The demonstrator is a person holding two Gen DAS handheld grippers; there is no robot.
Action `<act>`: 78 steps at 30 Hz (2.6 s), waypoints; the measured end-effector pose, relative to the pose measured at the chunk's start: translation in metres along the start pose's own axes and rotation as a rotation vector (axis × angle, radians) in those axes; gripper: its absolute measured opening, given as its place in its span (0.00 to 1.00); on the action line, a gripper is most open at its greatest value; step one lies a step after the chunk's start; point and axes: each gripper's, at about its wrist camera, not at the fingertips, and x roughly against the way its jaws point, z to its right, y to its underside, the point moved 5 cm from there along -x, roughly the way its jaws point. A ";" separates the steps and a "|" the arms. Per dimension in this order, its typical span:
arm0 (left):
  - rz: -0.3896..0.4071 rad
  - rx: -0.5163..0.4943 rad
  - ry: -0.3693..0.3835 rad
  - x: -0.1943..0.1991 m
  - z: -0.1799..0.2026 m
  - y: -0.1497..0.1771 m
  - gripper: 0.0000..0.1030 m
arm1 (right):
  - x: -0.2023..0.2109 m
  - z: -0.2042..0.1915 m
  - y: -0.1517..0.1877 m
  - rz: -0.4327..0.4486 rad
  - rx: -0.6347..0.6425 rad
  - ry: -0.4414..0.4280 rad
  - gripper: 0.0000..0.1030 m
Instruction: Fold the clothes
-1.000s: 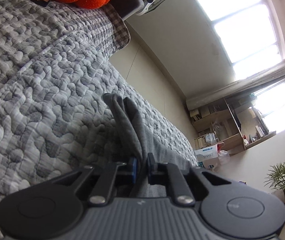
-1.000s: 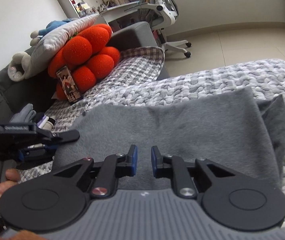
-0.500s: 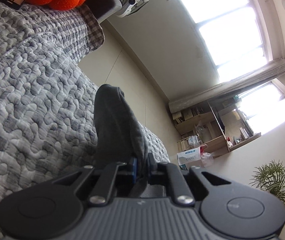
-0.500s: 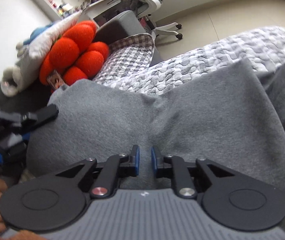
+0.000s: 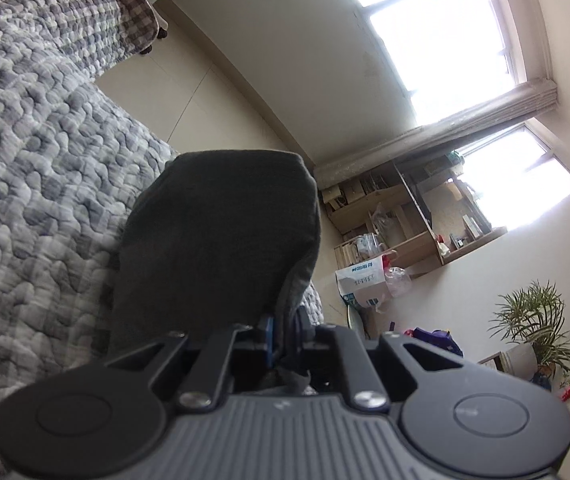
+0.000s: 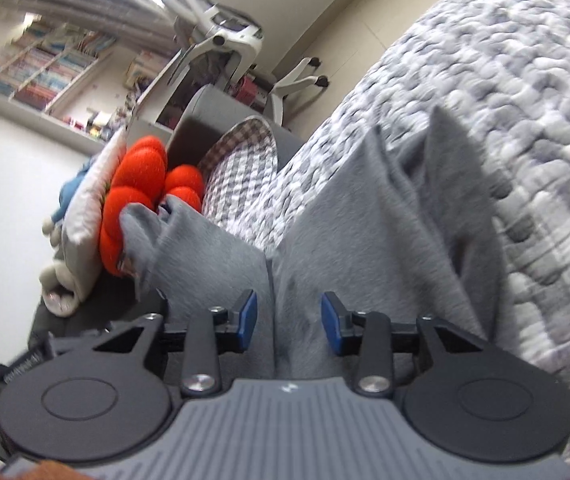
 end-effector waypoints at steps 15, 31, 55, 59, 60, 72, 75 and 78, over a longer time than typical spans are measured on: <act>-0.050 -0.021 0.105 -0.019 0.001 0.012 0.20 | 0.019 0.030 -0.022 0.055 -0.259 -0.099 0.48; 0.084 -0.046 -0.028 0.018 -0.043 -0.012 0.20 | -0.003 -0.027 0.004 0.091 0.202 0.131 0.13; 0.022 -0.334 -0.004 -0.017 0.007 0.032 0.20 | 0.034 0.004 -0.009 0.138 0.210 0.148 0.12; 0.002 -0.398 0.008 -0.018 0.013 0.038 0.20 | 0.033 0.011 -0.006 0.106 0.231 0.172 0.13; -0.008 -0.418 0.012 -0.019 0.015 0.041 0.20 | 0.032 0.013 -0.005 0.097 0.235 0.177 0.15; -0.160 -0.642 0.059 -0.042 0.032 0.088 0.20 | 0.068 0.009 -0.018 0.196 0.260 0.186 0.30; -0.175 -0.714 0.054 -0.049 0.032 0.101 0.20 | 0.063 0.008 -0.017 0.196 0.277 0.200 0.30; -0.196 -0.727 0.071 -0.045 0.036 0.100 0.20 | 0.057 0.008 -0.017 0.194 0.280 0.209 0.33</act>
